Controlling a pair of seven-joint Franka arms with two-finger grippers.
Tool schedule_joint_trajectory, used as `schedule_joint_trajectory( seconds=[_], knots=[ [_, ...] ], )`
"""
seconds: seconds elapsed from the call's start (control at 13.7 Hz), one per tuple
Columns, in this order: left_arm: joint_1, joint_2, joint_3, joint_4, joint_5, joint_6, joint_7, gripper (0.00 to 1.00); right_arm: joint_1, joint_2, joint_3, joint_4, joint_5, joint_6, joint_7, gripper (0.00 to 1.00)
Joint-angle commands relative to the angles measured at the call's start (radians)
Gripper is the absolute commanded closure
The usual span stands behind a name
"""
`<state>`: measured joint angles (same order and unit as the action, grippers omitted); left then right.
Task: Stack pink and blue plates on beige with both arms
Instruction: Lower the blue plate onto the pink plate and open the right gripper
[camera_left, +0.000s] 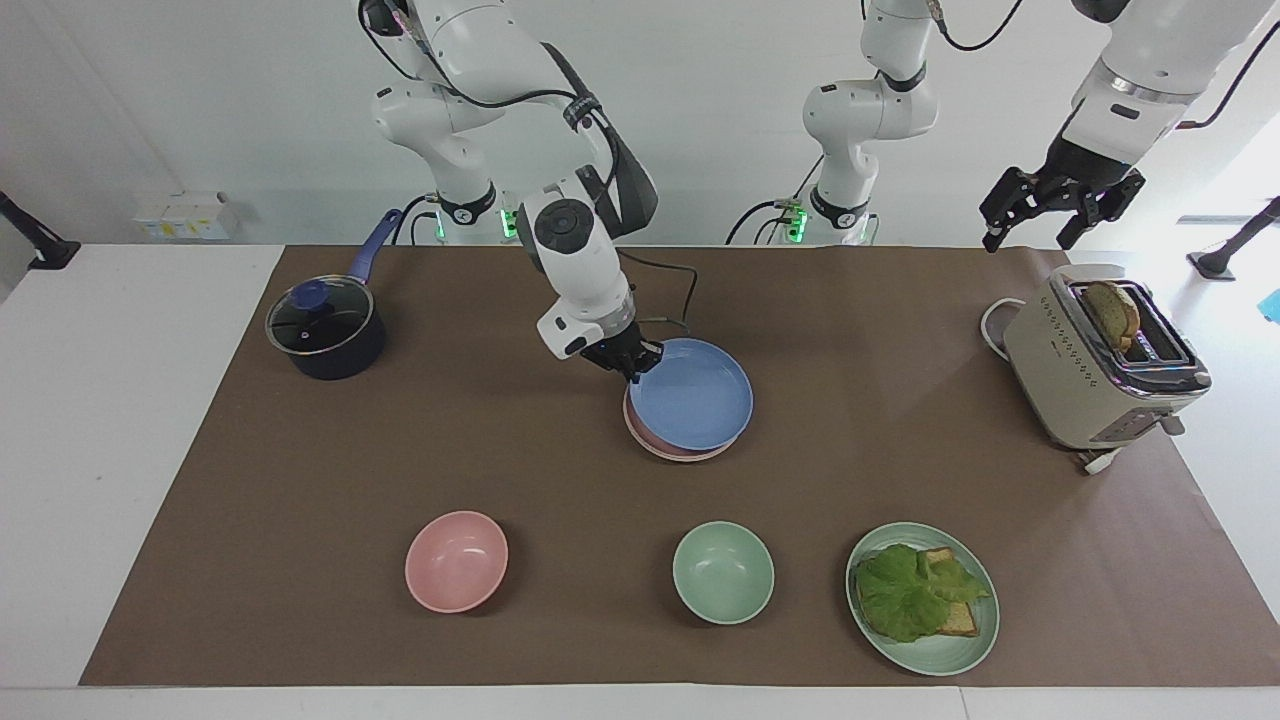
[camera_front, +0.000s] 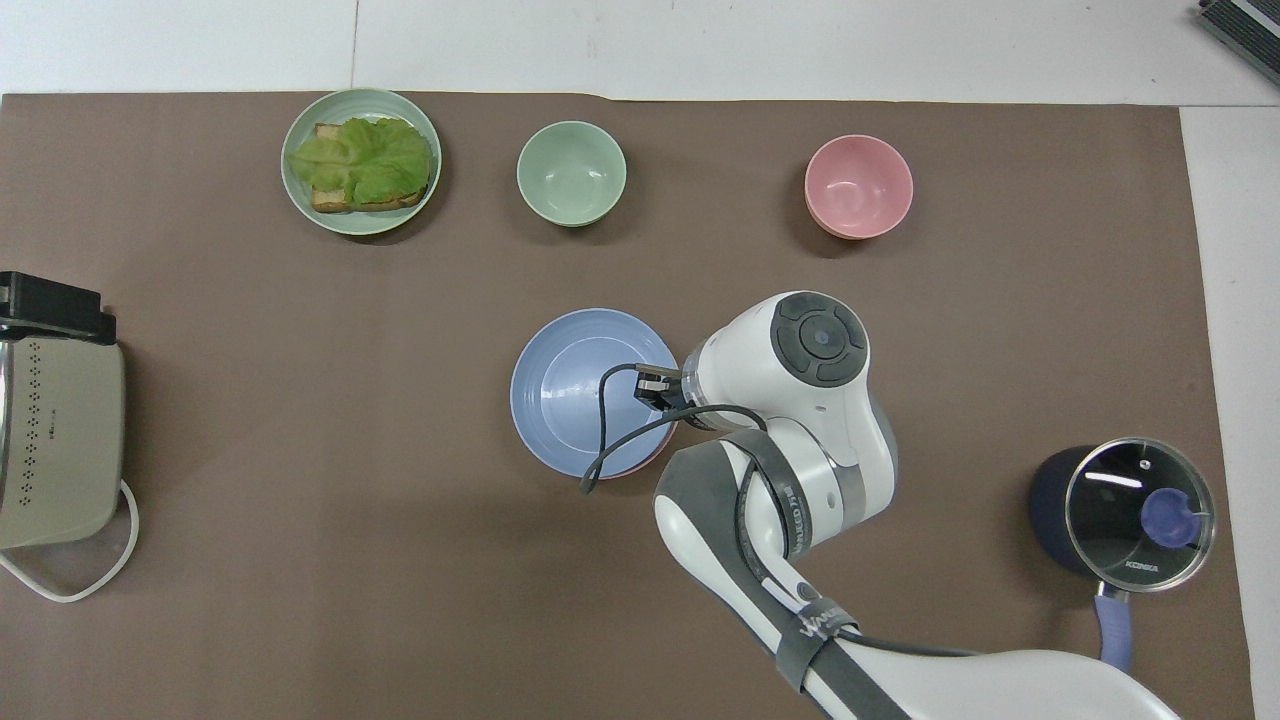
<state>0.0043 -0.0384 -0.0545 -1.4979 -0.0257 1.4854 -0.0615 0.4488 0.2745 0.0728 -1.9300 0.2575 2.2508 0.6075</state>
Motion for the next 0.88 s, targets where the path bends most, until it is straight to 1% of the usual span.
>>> schedule_joint_trajectory(
  seconds=[0.0,0.07,0.22,0.29,0.37,0.44,0.59,0.73,0.81],
  knots=[
    [0.013,-0.009,-0.010,-0.010,0.013,-0.007,0.011,0.00,-0.001,0.015,-0.002,-0.015,0.028,0.042,-0.026,1.00],
    [0.013,-0.009,-0.010,-0.010,0.013,-0.007,0.011,0.00,-0.001,0.015,-0.001,-0.018,0.026,0.050,-0.026,1.00],
    [0.013,-0.009,-0.010,-0.010,0.013,-0.007,0.011,0.00,-0.007,0.015,-0.002,-0.021,0.028,0.050,-0.029,0.80],
    [0.013,-0.009,-0.010,-0.010,0.013,-0.007,0.011,0.00,-0.013,0.015,-0.002,-0.021,0.028,0.050,-0.041,0.56],
    [0.013,-0.009,-0.010,-0.010,0.013,-0.007,0.011,0.00,-0.013,0.017,-0.002,-0.021,0.026,0.049,-0.055,0.22],
    [0.013,-0.008,-0.010,-0.010,0.013,-0.007,0.011,0.00,-0.013,0.022,-0.004,-0.017,0.014,0.049,-0.058,0.00],
    [0.013,-0.009,-0.010,-0.010,0.013,-0.007,0.011,0.00,-0.009,0.020,-0.004,-0.006,-0.033,0.050,-0.057,0.00],
    [0.013,-0.009,-0.010,-0.010,0.013,-0.007,0.011,0.00,-0.016,0.005,-0.007,0.003,-0.142,0.041,-0.061,0.00],
    [0.013,-0.009,-0.010,-0.010,0.013,-0.007,0.011,0.00,-0.024,-0.017,-0.011,0.005,-0.185,0.036,-0.061,0.00]
  ],
)
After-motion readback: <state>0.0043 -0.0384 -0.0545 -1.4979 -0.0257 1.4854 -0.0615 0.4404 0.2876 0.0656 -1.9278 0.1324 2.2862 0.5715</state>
